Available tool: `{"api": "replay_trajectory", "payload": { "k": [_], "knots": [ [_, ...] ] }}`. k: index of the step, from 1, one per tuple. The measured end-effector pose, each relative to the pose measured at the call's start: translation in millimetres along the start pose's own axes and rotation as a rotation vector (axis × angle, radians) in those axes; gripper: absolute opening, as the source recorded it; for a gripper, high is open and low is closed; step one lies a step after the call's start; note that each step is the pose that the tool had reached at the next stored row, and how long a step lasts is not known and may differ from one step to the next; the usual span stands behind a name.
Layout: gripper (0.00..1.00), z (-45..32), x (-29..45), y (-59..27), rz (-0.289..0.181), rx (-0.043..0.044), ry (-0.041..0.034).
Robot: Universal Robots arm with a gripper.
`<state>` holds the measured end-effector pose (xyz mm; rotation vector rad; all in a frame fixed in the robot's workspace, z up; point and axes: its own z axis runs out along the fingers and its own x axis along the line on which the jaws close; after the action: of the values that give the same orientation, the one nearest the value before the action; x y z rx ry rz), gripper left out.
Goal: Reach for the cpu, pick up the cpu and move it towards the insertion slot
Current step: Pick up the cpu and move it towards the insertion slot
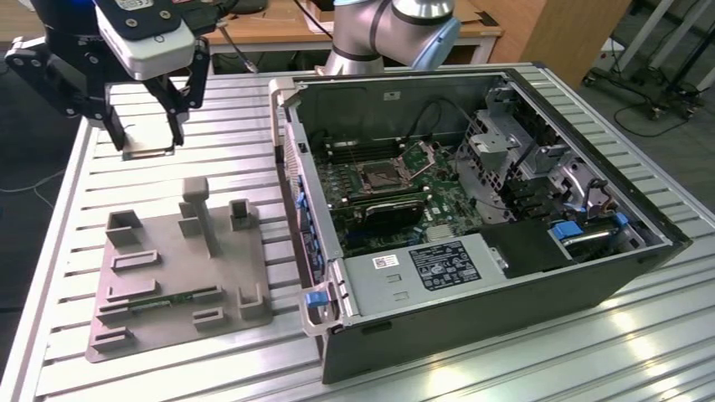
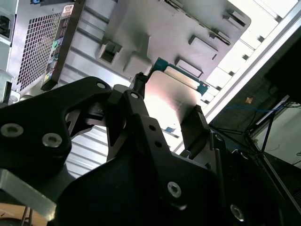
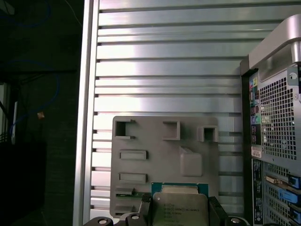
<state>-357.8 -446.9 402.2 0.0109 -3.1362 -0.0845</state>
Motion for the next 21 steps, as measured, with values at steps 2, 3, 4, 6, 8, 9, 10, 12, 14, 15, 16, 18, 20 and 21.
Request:
{"api": "replay_trajectory", "payload": {
  "k": [2, 3, 4, 6, 8, 9, 10, 12, 14, 15, 16, 18, 20, 21],
  "knots": [
    [0.54, 0.0, -1.1, 0.0, 0.0, 0.0, 0.0],
    [0.54, 0.0, -1.7, 0.0, 0.0, 0.0, 0.0],
    [0.54, 0.0, -2.3, 0.0, 0.0, 0.0, 0.0],
    [0.54, 0.0, -3.7, 0.0, 0.0, 0.0, 0.0],
    [0.54, 0.0, -4.7, 0.0, 0.0, 0.0, 0.0],
    [0.54, 0.0, -5.1, 0.0, 0.0, 0.0, 0.0],
    [0.54, 0.0, -5.5, 0.0, 0.0, 0.0, 0.0],
    [0.54, -0.1, -6.5, 0.0, 0.0, 0.0001, 0.0001],
    [0.54, 0.0, -7.4, -0.1, 0.0, 0.0, 0.0],
    [0.54, 0.0, -7.8, -0.1, 0.0, 0.0, 0.0],
    [0.54, -0.1, -8.4, -0.1, 0.0, 0.0, 0.0],
    [0.54, 0.0, -9.3, -0.1, 0.0, 0.0, 0.0],
    [0.54, 0.0, -10.1, -0.1, 0.0, 0.0, 0.0],
    [0.54, -0.1, -10.6, -0.1, 0.0, 0.0001, 0.0]
  ]
}}
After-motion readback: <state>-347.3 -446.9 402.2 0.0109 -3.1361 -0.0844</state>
